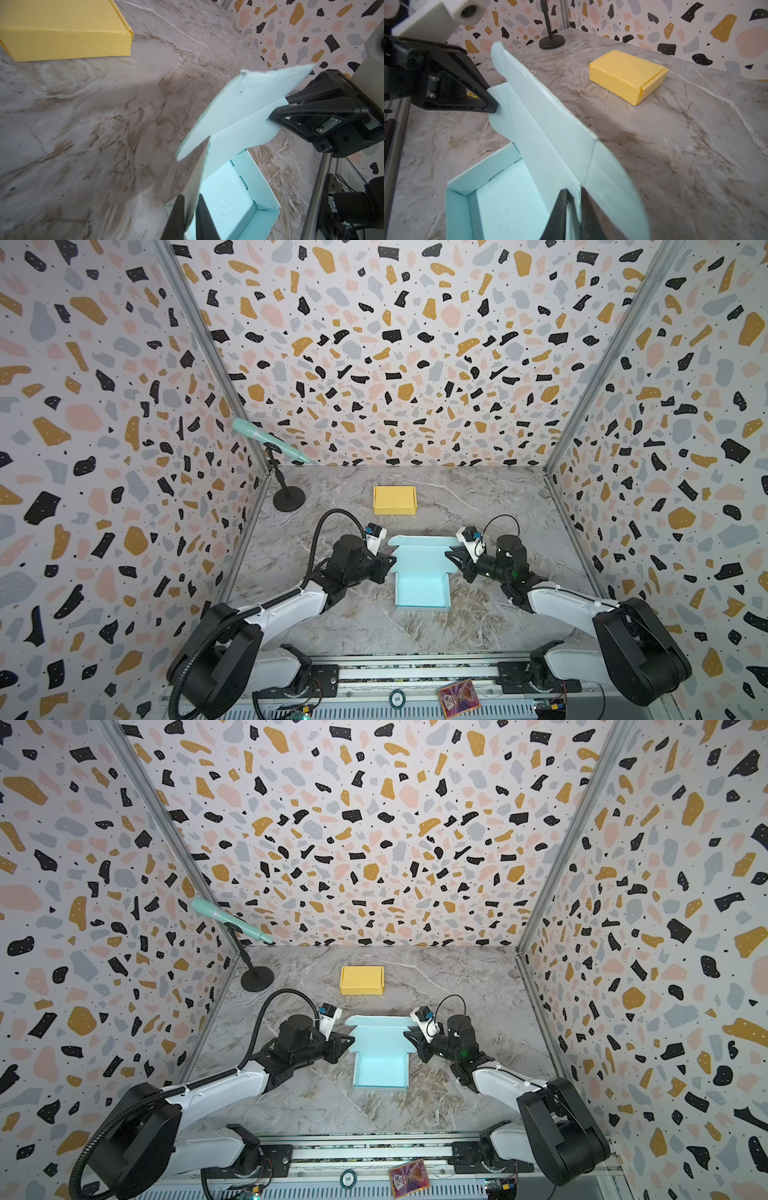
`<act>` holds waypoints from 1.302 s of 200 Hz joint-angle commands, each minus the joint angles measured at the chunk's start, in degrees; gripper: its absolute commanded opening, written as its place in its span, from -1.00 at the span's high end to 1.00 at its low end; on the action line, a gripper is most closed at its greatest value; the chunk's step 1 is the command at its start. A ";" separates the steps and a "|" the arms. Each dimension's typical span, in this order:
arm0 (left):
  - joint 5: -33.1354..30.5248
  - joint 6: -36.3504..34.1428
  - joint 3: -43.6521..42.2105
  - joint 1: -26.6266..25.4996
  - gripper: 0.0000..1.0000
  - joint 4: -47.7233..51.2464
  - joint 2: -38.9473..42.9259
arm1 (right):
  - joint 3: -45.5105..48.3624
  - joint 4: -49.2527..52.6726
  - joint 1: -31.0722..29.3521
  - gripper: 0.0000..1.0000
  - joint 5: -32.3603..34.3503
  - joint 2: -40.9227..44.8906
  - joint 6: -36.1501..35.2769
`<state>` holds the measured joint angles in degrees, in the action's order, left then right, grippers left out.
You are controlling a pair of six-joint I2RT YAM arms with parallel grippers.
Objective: Fold the paper box
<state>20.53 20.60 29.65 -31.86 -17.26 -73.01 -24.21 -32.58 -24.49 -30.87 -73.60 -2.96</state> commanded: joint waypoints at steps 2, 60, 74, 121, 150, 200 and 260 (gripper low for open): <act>0.92 -0.56 0.67 -0.57 0.73 -1.65 0.59 | -2.78 3.71 -1.50 0.71 3.21 0.03 -1.08; -1.19 -1.45 1.20 -1.28 0.83 0.69 2.01 | -4.05 6.00 -1.79 0.72 6.27 0.85 0.13; -1.56 -1.61 1.25 -1.36 0.85 0.82 1.91 | -4.91 7.13 -1.82 0.72 7.43 1.01 0.45; -3.33 -2.37 2.76 -1.45 0.91 2.06 2.26 | -7.63 9.55 -3.11 0.72 10.88 0.61 1.87; -4.25 -2.32 3.64 -1.45 0.94 1.66 1.62 | -9.18 10.08 -3.72 0.70 12.94 -0.62 2.78; -6.15 -2.49 4.36 -1.50 0.98 0.72 0.59 | -10.69 9.98 -3.86 0.61 13.07 -2.87 5.21; -7.04 -4.95 5.37 -1.45 0.98 2.30 -0.37 | -12.14 12.45 -3.85 0.52 15.26 -3.75 8.04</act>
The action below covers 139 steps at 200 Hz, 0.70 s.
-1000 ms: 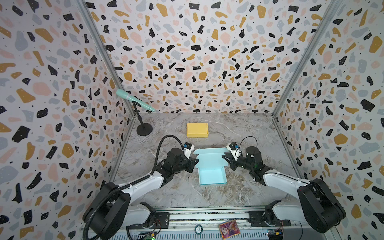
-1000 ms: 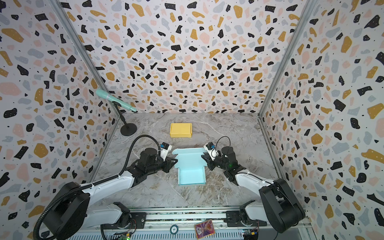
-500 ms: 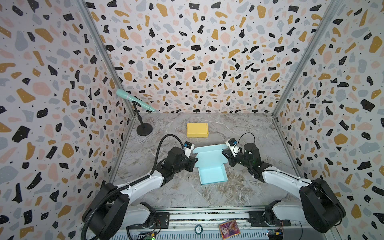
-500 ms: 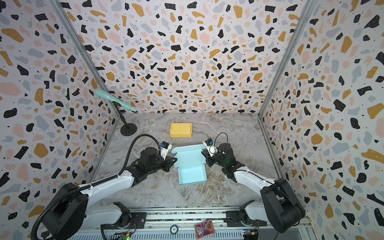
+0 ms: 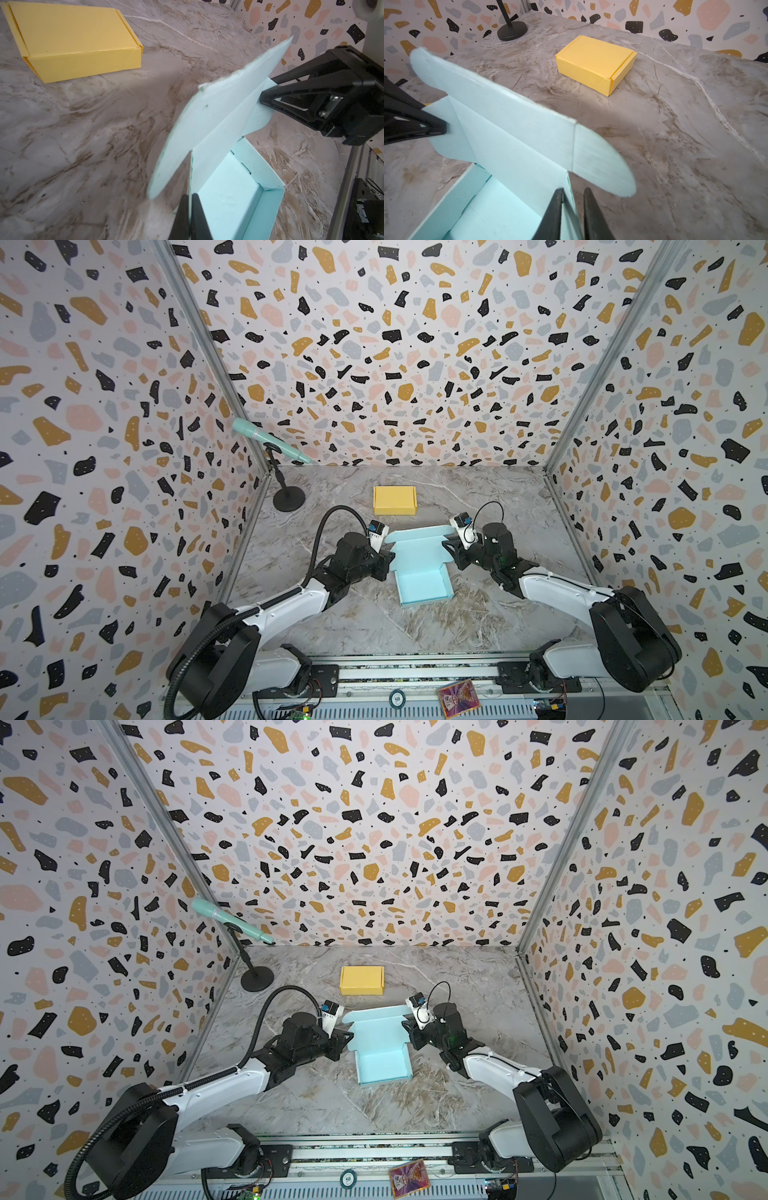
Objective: Fold the paper box
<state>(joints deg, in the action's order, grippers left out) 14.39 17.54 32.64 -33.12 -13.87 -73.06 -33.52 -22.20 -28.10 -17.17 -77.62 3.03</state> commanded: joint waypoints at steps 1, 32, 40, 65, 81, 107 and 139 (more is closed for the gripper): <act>-0.88 -1.89 2.36 -0.19 0.98 -1.08 -0.33 | -2.85 2.11 -0.27 0.52 1.58 0.32 2.06; -1.29 -2.07 2.34 -0.19 0.99 -1.33 -0.54 | -2.87 3.55 -0.32 0.51 3.11 1.25 2.27; -1.41 -2.11 2.25 -0.19 0.99 -1.47 -0.68 | -2.87 3.97 -0.36 0.51 3.57 1.36 2.22; -1.56 -2.44 2.22 -0.19 1.00 -1.47 -0.83 | -2.39 4.69 -0.35 0.52 4.10 1.72 2.60; -1.72 -2.66 2.41 -0.19 1.00 -1.16 -0.64 | -2.16 4.79 -0.39 0.54 4.14 2.07 2.79; -2.01 -2.77 2.35 -0.19 1.00 -1.16 -0.49 | -1.79 4.29 -0.56 0.67 3.72 2.57 2.74; -2.00 -2.36 2.29 -0.19 1.00 -1.76 -0.55 | -1.64 4.10 -1.52 0.77 3.37 2.41 3.25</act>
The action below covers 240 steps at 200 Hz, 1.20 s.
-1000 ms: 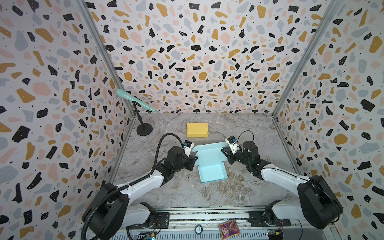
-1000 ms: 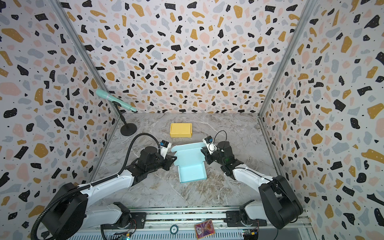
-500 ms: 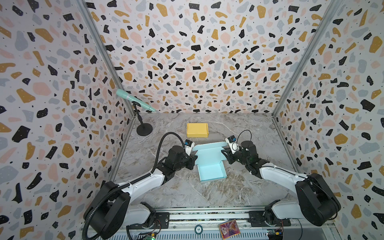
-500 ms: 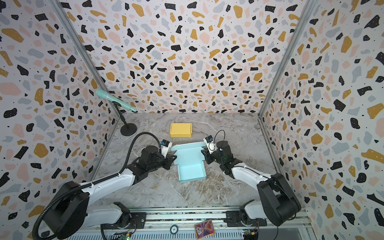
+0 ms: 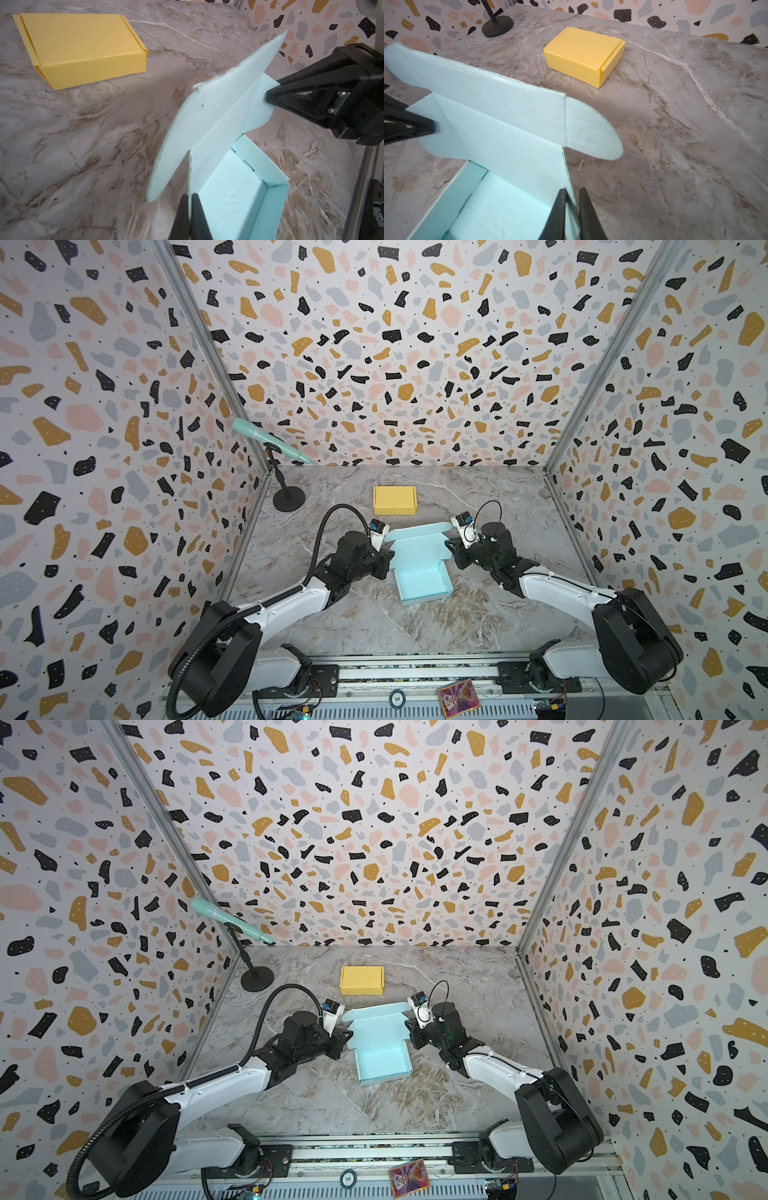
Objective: Fold the paper box
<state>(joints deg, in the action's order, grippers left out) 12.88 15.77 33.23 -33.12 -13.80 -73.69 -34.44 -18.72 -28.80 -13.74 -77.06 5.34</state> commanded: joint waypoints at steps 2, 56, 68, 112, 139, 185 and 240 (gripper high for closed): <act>-0.58 -0.53 1.74 -0.19 1.00 -1.84 0.05 | -0.72 0.68 -0.91 0.78 -0.13 1.83 0.97; -1.64 0.89 2.31 -0.53 1.00 -4.55 -0.50 | -1.02 -0.38 -3.72 0.80 0.85 1.56 2.38; -2.27 1.00 2.87 -0.63 1.00 -4.97 -0.91 | -1.34 -0.63 -3.98 0.79 1.23 1.62 2.64; -3.89 1.42 5.04 -1.25 1.00 -8.16 -3.55 | -3.24 -1.70 -4.63 0.79 2.61 0.04 3.41; -5.06 1.96 6.28 -1.59 1.00 -10.81 -5.36 | -4.12 -2.55 -4.67 0.79 5.97 -1.32 4.82; -6.31 3.50 9.18 -1.68 1.00 -15.80 -10.25 | -6.71 -4.66 -4.59 0.76 8.75 -4.97 5.39; -7.85 4.24 9.03 -2.11 1.00 -21.90 -14.19 | -4.62 -12.01 -4.78 0.70 4.56 -7.14 4.68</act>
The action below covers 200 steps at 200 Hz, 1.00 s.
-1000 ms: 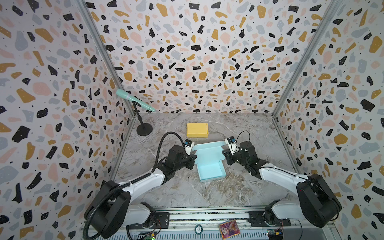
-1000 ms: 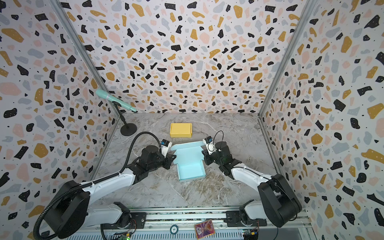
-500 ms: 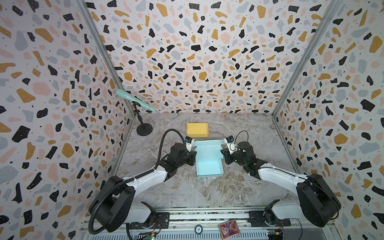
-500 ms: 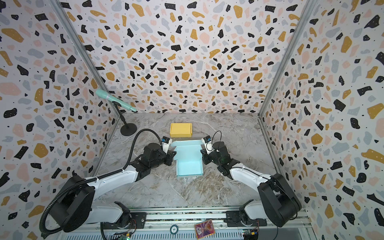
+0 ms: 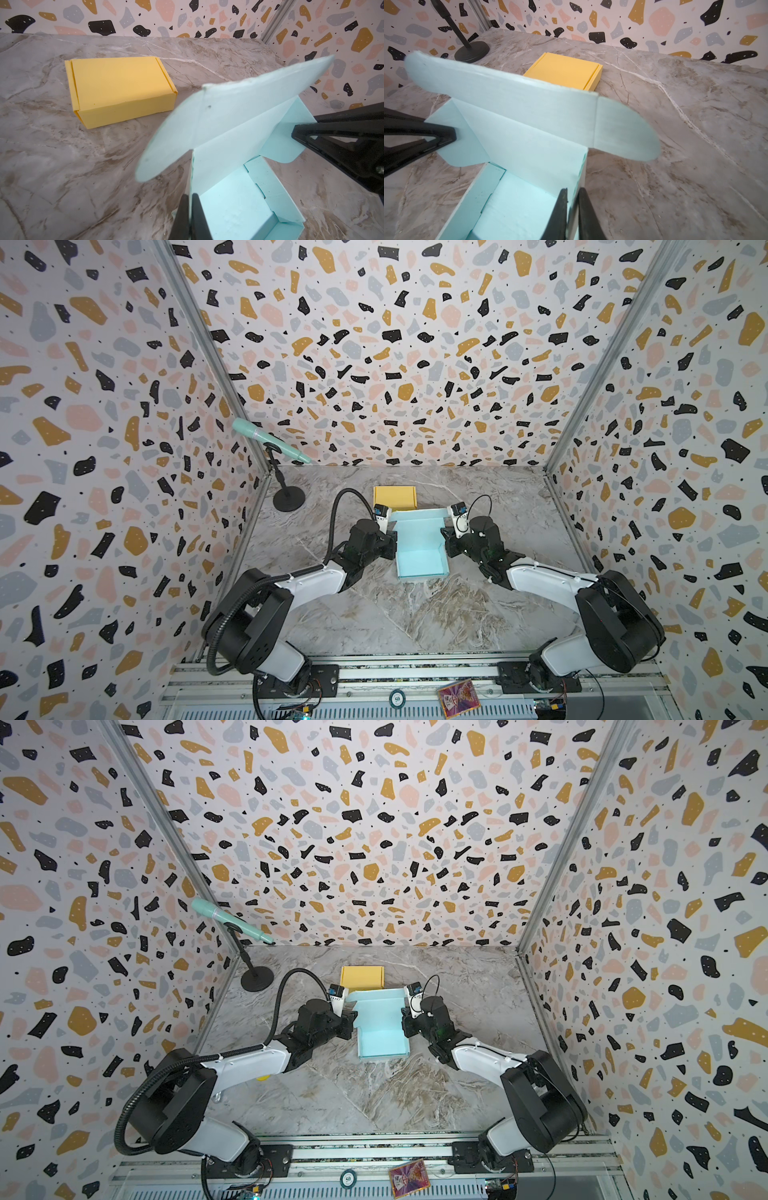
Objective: Fold the paper box
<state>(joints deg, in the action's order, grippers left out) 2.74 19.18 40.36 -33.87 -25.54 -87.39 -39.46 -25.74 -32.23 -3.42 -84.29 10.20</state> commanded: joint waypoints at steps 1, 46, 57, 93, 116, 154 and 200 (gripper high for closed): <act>2.28 0.80 1.82 -1.37 1.00 -10.24 -0.53 | 0.43 -5.01 -1.35 0.70 -5.78 0.09 -0.22; -0.20 0.16 -1.17 -3.16 1.00 -13.98 -0.77 | 3.19 -6.45 -3.31 0.68 -6.14 1.30 -2.39; -1.16 0.10 -2.21 -3.56 1.00 -14.79 -0.28 | 3.97 -6.41 -3.93 0.68 -5.33 1.58 -2.95; -2.74 1.36 -5.62 -4.86 1.00 -18.31 0.62 | 6.22 -7.49 -4.41 0.67 -4.11 1.63 -2.16; -4.16 1.99 -7.45 -6.22 1.00 -19.83 0.90 | 6.72 -8.12 -5.41 0.66 -3.58 1.74 -1.84; -8.84 3.76 -10.78 -9.38 1.00 -22.93 1.68 | 7.31 -8.19 -8.19 0.67 -1.74 2.47 -2.48; -15.80 6.34 -15.30 -12.49 1.00 -26.72 1.69 | 9.81 -8.37 -11.64 0.66 1.59 4.43 -1.85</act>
<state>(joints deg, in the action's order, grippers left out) -16.19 22.70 26.92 -43.07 -45.25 -86.26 -30.72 -33.28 -39.79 2.98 -81.41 8.45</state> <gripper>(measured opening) 0.052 0.169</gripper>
